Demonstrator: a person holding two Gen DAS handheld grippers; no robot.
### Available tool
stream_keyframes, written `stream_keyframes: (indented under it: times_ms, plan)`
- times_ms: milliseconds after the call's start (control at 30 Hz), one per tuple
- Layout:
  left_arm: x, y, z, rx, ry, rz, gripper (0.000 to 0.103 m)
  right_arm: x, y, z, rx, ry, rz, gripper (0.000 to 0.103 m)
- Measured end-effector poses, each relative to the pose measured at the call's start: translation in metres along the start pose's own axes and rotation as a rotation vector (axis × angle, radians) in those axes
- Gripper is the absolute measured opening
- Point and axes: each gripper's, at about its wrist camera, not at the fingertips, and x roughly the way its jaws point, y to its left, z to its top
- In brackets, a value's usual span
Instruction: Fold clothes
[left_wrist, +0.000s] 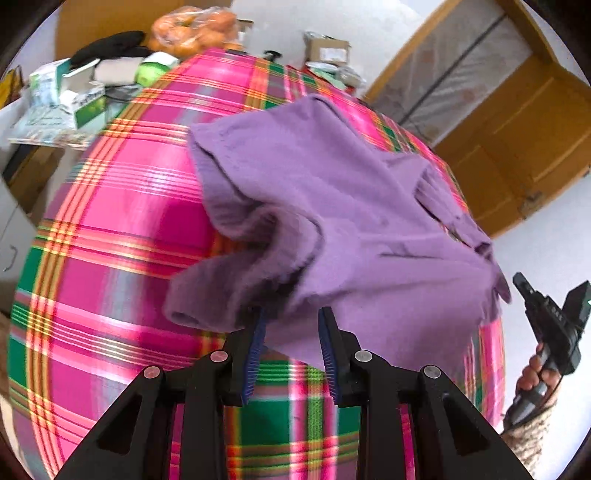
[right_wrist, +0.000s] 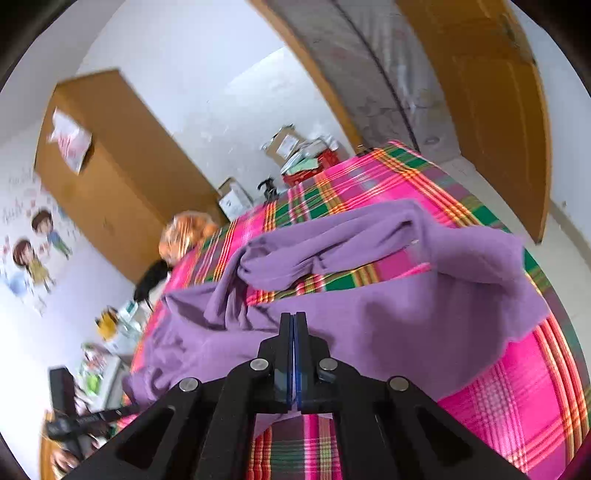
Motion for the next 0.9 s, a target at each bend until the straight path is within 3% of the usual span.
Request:
stream_keyframes:
  times_ms: [200, 300, 433, 500, 567, 633, 767, 900]
  plan:
    - [0.0, -0.004, -0.001, -0.003, -0.011, 0.013, 0.03, 0.003, 0.004, -0.014, -0.029, 0.023, 0.027, 0.002]
    - [-0.001, 0.0, -0.002, -0.021, -0.02, 0.019, 0.03, 0.013, 0.028, -0.033, -0.124, 0.081, 0.051, 0.004]
    - [-0.004, 0.006, -0.008, -0.044, -0.03, 0.029, 0.03, 0.027, 0.067, -0.073, -0.261, 0.179, 0.091, 0.018]
    - [-0.007, 0.009, -0.01, -0.055, -0.043, 0.029, 0.031, 0.032, 0.085, -0.092, -0.326, 0.22, 0.113, 0.04]
    - [-0.014, 0.013, -0.013, -0.06, -0.075, 0.043, 0.031, 0.036, 0.101, -0.112, -0.408, 0.244, 0.092, 0.047]
    - [-0.022, 0.018, -0.015, -0.055, -0.117, 0.066, 0.031, 0.041, 0.111, -0.129, -0.48, 0.254, 0.073, 0.048]
    - [-0.025, 0.029, -0.016, -0.048, -0.178, 0.116, 0.04, 0.054, 0.13, -0.155, -0.587, 0.256, -0.023, 0.056]
    - [-0.018, 0.032, -0.016, -0.022, -0.182, 0.131, 0.042, 0.058, 0.139, -0.166, -0.663, 0.241, -0.11, 0.054]
